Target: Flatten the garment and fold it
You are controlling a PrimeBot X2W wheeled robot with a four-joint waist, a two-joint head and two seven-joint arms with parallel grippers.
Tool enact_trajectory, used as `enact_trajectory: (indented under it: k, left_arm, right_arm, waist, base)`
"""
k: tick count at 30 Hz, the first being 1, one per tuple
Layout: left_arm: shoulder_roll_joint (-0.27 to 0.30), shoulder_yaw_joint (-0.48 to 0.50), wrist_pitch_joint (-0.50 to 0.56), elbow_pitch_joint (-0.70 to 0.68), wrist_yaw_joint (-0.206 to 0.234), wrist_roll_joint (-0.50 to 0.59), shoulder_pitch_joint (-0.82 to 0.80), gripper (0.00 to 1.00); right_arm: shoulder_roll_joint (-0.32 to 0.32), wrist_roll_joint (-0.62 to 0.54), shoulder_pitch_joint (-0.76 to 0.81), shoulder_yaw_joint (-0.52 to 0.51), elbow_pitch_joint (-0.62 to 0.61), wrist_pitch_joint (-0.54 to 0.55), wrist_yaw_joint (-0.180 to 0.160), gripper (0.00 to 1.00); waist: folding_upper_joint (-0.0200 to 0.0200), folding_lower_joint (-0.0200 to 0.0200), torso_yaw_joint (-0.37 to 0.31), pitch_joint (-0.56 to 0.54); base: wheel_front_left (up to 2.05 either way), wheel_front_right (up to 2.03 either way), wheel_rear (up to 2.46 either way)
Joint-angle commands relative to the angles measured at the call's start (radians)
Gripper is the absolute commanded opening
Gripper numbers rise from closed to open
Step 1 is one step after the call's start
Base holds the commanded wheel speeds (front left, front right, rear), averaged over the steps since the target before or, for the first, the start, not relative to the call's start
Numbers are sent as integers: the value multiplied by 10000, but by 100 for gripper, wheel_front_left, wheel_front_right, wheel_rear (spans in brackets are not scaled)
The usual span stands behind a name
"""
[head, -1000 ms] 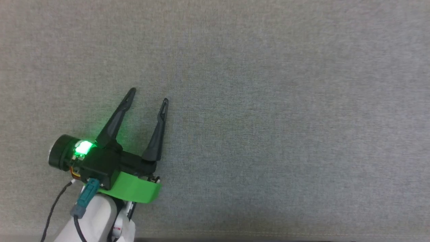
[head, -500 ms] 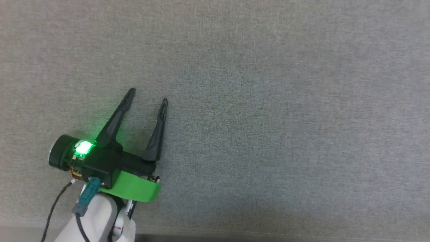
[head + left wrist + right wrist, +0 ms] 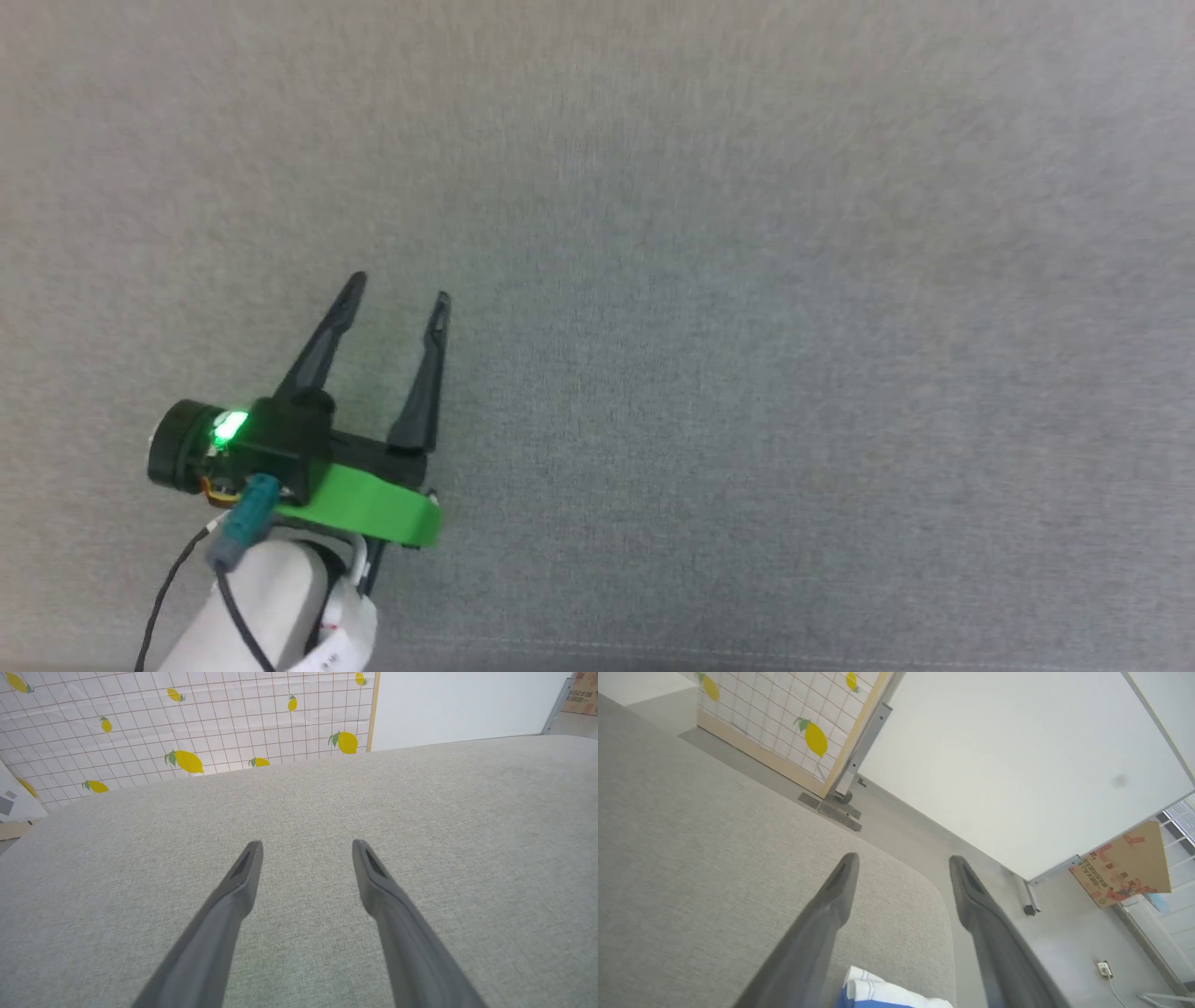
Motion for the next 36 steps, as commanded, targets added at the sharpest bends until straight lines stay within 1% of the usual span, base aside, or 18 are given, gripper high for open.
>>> enact_trajectory:
  k: [1,7,10,13,14,15,23,27,29,31,36]
  left_arm:
    - [-16,113,18,57,94,-206,69,100]
    - [161,412,425,154,421,-386,263,100]
    - [253,537,616,180,640,-407,418,100]
    - [337,550,734,129,728,-404,567,100]
    - [362,555,769,103,759,-407,623,100]
    - [401,565,819,66,811,-419,725,100]
    - [519,470,920,64,877,-422,1041,100]
    - [516,430,931,163,878,-502,1195,100]
    - [510,401,938,200,863,-546,1257,100]
    - [492,383,956,237,847,-620,1325,100]
    - [486,246,1154,340,617,-893,1458,100]
  right_arm:
    - [289,252,-147,178,-197,-204,-17,100]
    - [1663,910,18,593,-1053,-786,-17,100]
    - [2551,1033,506,443,-1379,-996,-17,100]
    - [3411,1002,1181,155,-1728,-1168,-17,100]
    - [3723,914,1485,34,-1896,-1233,-17,100]
    - [4320,721,2079,-216,-2250,-1300,-17,100]
    - [6611,-424,4567,-1258,-3783,-1160,-17,100]
    - [7663,-871,5534,-1696,-4258,-976,-17,100]
    - [8055,-1106,5913,-1780,-4405,-907,-17,100]
    - [8312,-1286,6207,-1784,-4487,-847,-17,100]
    - [8638,-1502,6658,-1698,-4652,-777,-17,100]
  waist:
    - [0,1,-119,-1316]
    - [0,1,-127,-2097]
    - [0,1,-144,-2376]
    - [0,1,-147,-2564]
    - [0,1,-141,-2610]
    - [0,1,-142,-2692]
    - [0,1,-104,-2914]
    - [0,1,-91,-3009]
    - [0,1,-87,-3039]
    - [0,1,-88,-3076]
    - [0,1,-85,-3084]
  base:
    - [0,0,0]
    - [0,0,0]
    - [0,0,0]
    - [0,0,0]
    - [0,0,0]
    - [0,0,0]
    - [0,0,0]
    - [0,0,0]
    - [0,0,0]
    - [0,0,0]
    - [0,0,0]
